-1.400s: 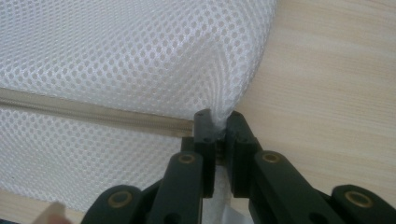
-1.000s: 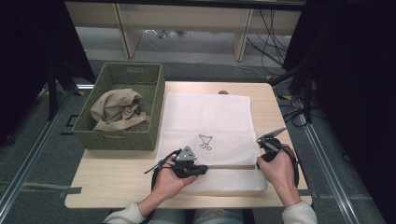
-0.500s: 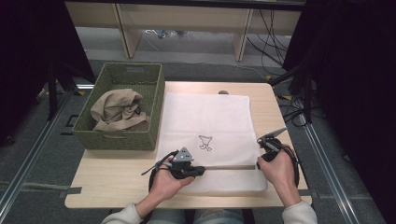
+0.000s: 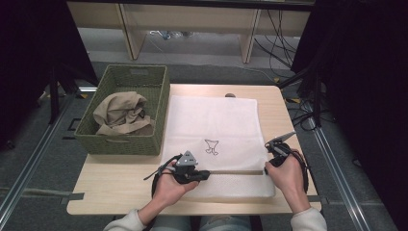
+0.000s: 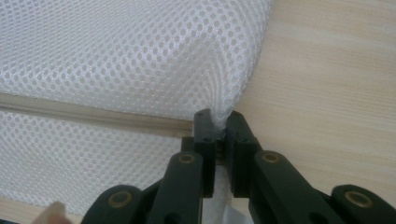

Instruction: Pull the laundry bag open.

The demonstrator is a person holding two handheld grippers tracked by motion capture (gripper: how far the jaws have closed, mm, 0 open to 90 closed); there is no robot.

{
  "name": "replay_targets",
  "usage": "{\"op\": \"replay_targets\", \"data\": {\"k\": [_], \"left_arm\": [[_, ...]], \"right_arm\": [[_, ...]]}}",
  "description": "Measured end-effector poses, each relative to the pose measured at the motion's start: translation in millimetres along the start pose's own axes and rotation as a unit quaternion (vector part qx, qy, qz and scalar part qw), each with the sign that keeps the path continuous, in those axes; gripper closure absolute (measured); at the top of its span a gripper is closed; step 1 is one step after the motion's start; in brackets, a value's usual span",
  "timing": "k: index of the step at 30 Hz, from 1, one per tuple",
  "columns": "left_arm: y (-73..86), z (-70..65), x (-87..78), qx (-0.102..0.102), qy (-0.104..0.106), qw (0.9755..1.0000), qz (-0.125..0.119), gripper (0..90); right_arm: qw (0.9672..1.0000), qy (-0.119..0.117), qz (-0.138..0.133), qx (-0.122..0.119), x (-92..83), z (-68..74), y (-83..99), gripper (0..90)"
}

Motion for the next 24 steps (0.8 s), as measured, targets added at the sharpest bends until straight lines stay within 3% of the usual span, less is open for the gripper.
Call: {"op": "replay_targets", "data": {"k": [2, 7, 9, 12, 14, 16, 18, 19, 20, 22, 24], "left_arm": [[0.7, 0.1, -3.1, -0.011, 0.002, 0.9999, 0.003, 86.6], [4.6, 5.1, -11.2, -0.015, -0.009, 0.9998, -0.003, 86.6], [6.5, 5.8, -12.8, -0.016, -0.001, 0.9999, 0.001, 86.6], [7.0, 6.4, -12.7, -0.015, -0.009, 0.9998, -0.002, 86.5], [6.9, 7.6, -14.0, -0.004, -0.009, 0.9999, 0.003, 86.6], [6.0, 4.6, -12.9, -0.02, -0.007, 0.9997, -0.008, 86.6], [6.3, 4.8, -13.1, -0.02, -0.008, 0.9998, -0.007, 86.6], [6.8, 7.3, -14.5, -0.005, -0.013, 0.9999, -0.001, 86.6], [6.5, 7.0, -15.0, -0.009, -0.007, 0.9999, -0.003, 86.6], [7.4, 7.9, -17.5, -0.013, -0.009, 0.9999, -0.003, 86.6], [8.3, 7.8, -19.3, -0.014, -0.01, 0.9998, -0.004, 86.6]], "right_arm": [[1.0, 0.005, -0.001, -0.002, 0.1, -1.1, -0.1, 85.2], [1.0, 0.005, -0.002, -0.001, -1.2, -2.5, -0.3, 85.2], [0.9998, 0.002, -0.01, -0.014, 0.3, -3.1, -1.4, 85.2], [1.0, 0.001, -0.002, -0.003, -0.3, 0.3, -0.4, 85.2], [1.0, 0.0, -0.001, -0.001, -0.1, -0.3, -0.4, 85.2], [1.0, -0.003, -0.001, 0.0, -0.1, -0.7, -0.3, 85.2], [1.0, -0.003, -0.001, 0.0, -0.1, -0.7, -0.2, 85.2], [1.0, -0.004, -0.001, 0.0, -0.1, -0.6, -0.2, 85.2], [0.9999, 0.001, 0.001, 0.011, -0.7, 0.1, 0.2, 85.2], [1.0, 0.0, -0.006, -0.006, 0.3, -4.3, -0.8, 85.2], [0.9998, -0.001, 0.003, 0.021, -1.7, 0.1, 0.5, 85.2]]}}
Point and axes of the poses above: each handheld gripper's, and its own axes: x roughly forward along the jaws, y roughly out of its underside, z roughly to its left, the point moved 6 cm from there along x, roughly forward along the jaws, and after that the axes turned 2 degrees about -x, right-handed, at the moved point
